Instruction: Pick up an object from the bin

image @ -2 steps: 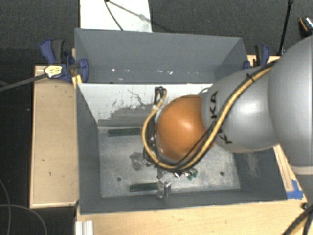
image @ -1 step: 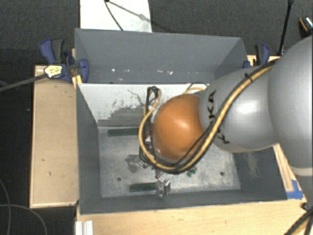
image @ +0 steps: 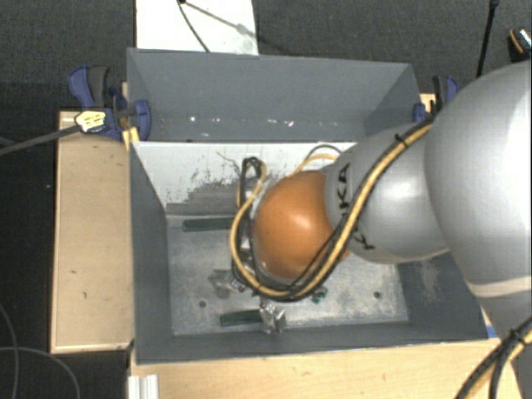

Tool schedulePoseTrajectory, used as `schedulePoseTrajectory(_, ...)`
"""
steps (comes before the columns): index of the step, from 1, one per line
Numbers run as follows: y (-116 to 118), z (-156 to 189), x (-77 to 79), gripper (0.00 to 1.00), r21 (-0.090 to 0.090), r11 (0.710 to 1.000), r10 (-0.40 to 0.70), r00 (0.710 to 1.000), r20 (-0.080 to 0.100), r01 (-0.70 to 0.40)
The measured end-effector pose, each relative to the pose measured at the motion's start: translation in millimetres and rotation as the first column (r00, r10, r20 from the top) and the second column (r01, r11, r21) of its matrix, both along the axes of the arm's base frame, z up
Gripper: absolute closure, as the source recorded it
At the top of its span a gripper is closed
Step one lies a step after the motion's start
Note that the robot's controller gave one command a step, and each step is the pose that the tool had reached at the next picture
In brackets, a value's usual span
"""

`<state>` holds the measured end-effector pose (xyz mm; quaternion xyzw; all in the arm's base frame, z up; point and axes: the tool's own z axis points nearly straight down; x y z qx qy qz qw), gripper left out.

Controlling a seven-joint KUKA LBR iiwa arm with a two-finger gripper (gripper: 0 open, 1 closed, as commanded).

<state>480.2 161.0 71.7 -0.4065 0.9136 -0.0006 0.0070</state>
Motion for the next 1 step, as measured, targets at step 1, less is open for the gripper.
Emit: schedulePoseTrajectory(1,25.3,-0.7,-2.1,0.0,-0.001,0.979,0.204,0.979,-0.004,-0.204)
